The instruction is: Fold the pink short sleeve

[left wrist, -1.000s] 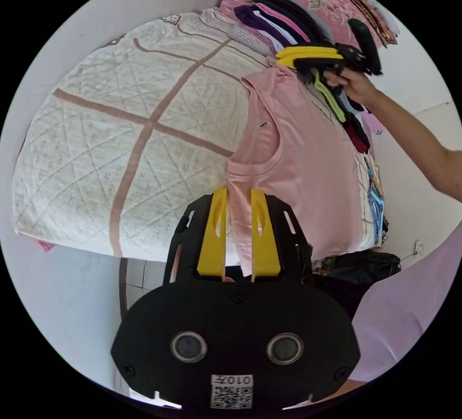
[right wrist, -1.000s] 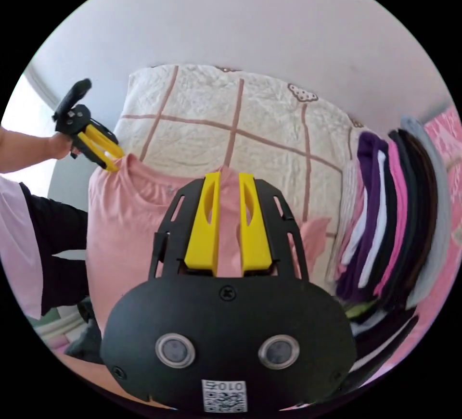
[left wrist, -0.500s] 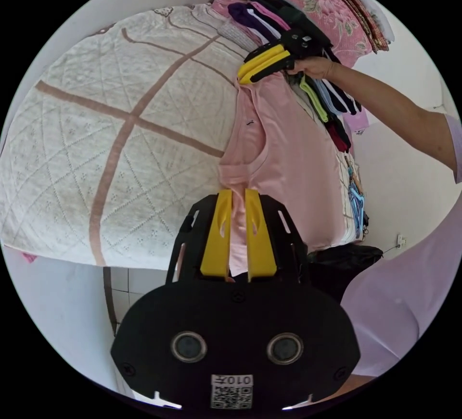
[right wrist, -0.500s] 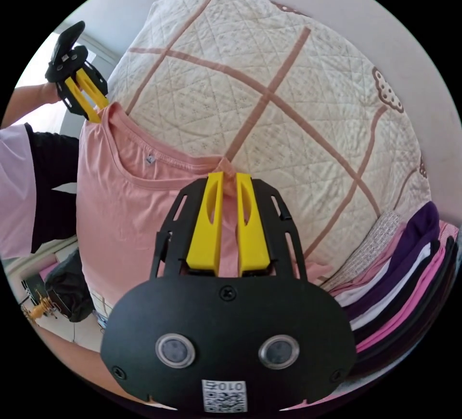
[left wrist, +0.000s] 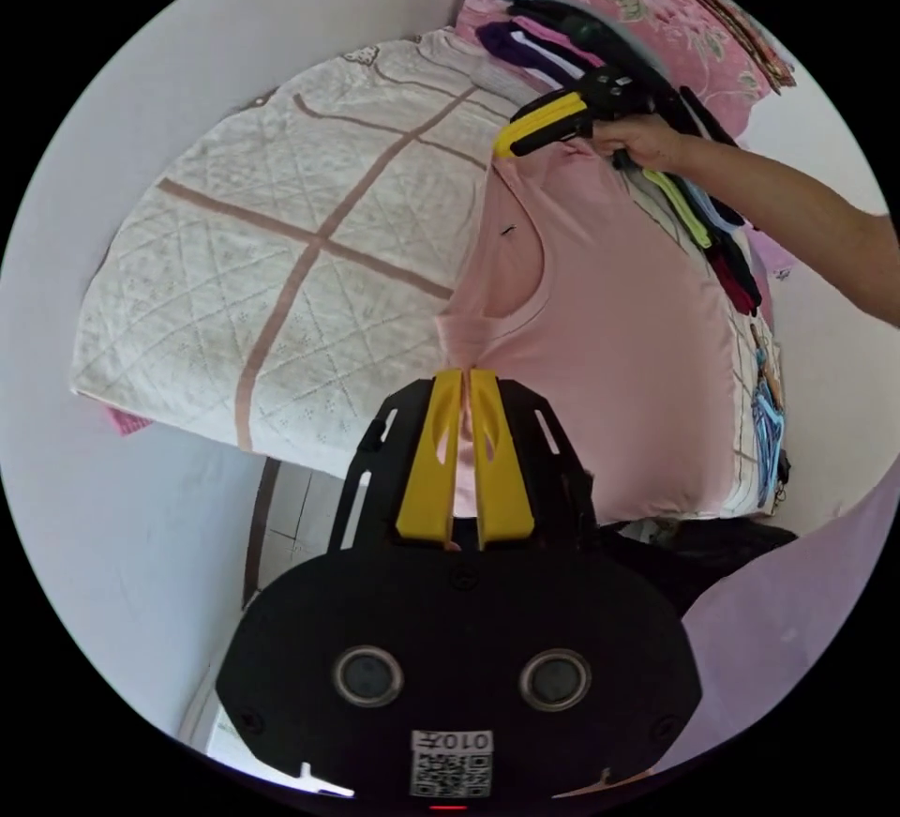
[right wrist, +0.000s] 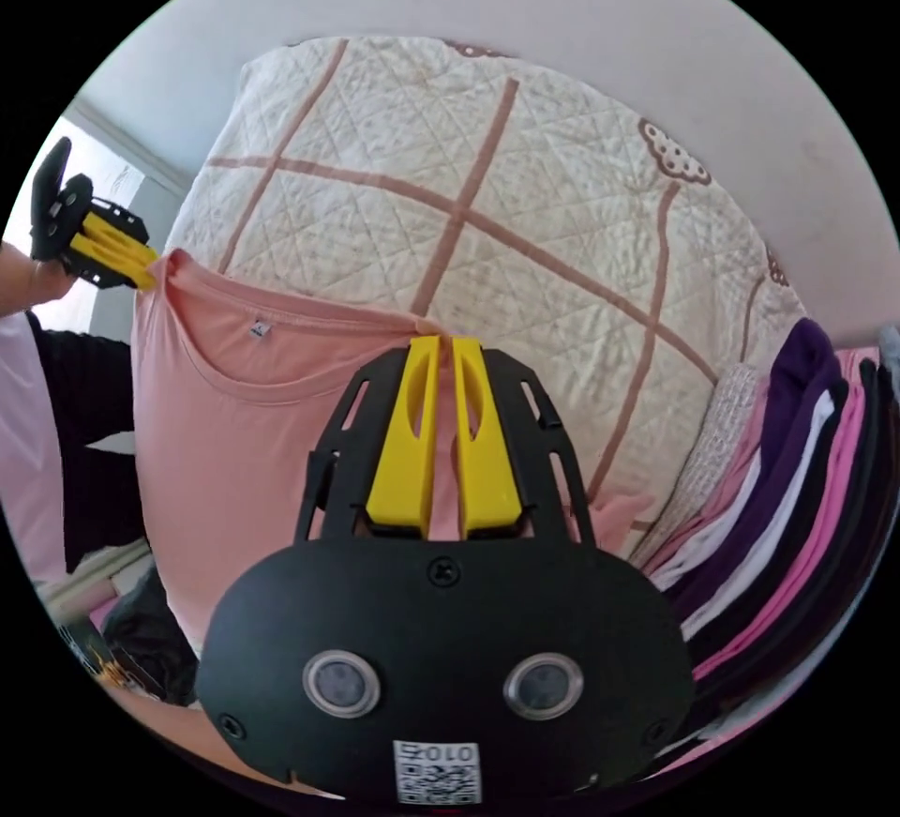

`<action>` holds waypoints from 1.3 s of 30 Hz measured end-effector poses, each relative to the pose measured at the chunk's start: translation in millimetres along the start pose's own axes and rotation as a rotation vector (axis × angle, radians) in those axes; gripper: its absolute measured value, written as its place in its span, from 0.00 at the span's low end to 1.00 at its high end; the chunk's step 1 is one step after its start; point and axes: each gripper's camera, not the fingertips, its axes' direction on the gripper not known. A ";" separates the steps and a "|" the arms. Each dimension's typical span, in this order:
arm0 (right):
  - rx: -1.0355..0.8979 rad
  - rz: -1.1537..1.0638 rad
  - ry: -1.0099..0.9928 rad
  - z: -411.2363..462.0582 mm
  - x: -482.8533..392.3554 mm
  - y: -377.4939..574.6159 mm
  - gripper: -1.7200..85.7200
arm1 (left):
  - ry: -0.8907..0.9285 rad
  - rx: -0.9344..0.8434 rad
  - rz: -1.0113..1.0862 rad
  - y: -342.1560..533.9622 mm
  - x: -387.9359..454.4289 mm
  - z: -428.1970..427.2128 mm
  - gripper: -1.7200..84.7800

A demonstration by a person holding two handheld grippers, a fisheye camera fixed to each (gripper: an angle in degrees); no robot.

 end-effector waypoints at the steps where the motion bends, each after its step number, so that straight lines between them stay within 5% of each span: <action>1: 0.000 0.048 0.015 4.5 0.2 0.2 0.09 | 0.011 -0.028 -0.025 -2.8 -6.3 9.6 0.02; 8: 0.192 0.267 -0.036 -48.2 18.8 53.7 0.12 | 0.205 -0.052 -0.037 -9.2 -41.5 16.4 0.02; 16: 0.390 0.475 -0.124 -89.6 47.1 156.1 0.07 | 0.207 -0.018 -0.055 1.1 -72.3 -1.0 0.02; 25: 0.118 0.092 -0.016 -69.8 29.9 60.9 0.10 | 0.133 -0.126 0.111 -44.8 -30.6 23.6 0.04; 32: -0.059 -0.156 -0.065 -39.3 21.0 1.1 0.10 | 0.211 -0.117 0.038 -46.5 -37.3 27.3 0.03; 39: -0.092 -0.180 -0.097 -48.9 34.8 -0.6 0.06 | 0.259 -0.050 0.036 -39.7 -37.1 12.2 0.02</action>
